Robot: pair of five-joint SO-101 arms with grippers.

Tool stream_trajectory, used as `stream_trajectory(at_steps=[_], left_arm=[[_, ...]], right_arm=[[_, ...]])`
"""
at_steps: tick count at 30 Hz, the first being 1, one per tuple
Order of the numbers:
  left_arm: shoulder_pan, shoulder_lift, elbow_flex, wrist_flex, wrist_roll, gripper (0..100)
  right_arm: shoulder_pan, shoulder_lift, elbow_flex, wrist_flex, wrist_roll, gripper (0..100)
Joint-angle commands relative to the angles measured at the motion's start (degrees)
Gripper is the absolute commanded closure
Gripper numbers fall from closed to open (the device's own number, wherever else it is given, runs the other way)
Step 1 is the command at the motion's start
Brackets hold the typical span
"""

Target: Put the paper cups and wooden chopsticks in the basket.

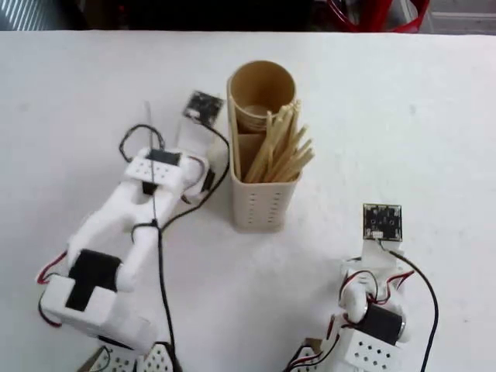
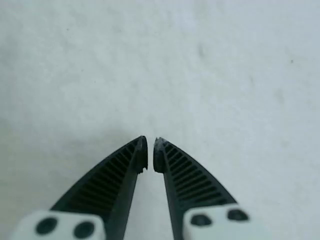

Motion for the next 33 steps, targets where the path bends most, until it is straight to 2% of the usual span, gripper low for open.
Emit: stream_trajectory(at_steps=[1, 15, 19, 28, 33], left_arm=[[3.1, 3.6, -4.5, 0.8, 0.1, 87], [0.7, 10.8, -13.3, 12.7, 7.3, 88], [0.7, 10.9, -13.3, 13.3, 7.4, 97], [0.6, 10.8, -13.1, 14.5, 7.5, 97], [-2.4, 10.7, -12.7, 15.8, 7.2, 98]], right_arm=[[0.6, -0.6, 0.5, -0.6, -0.4, 96.3], [0.6, -0.6, 0.5, -0.6, -0.4, 96.3], [0.6, -0.6, 0.5, -0.6, -0.4, 96.3], [0.6, -0.6, 0.5, -0.6, -0.4, 96.3], [0.6, -0.6, 0.5, -0.6, -0.4, 96.3]])
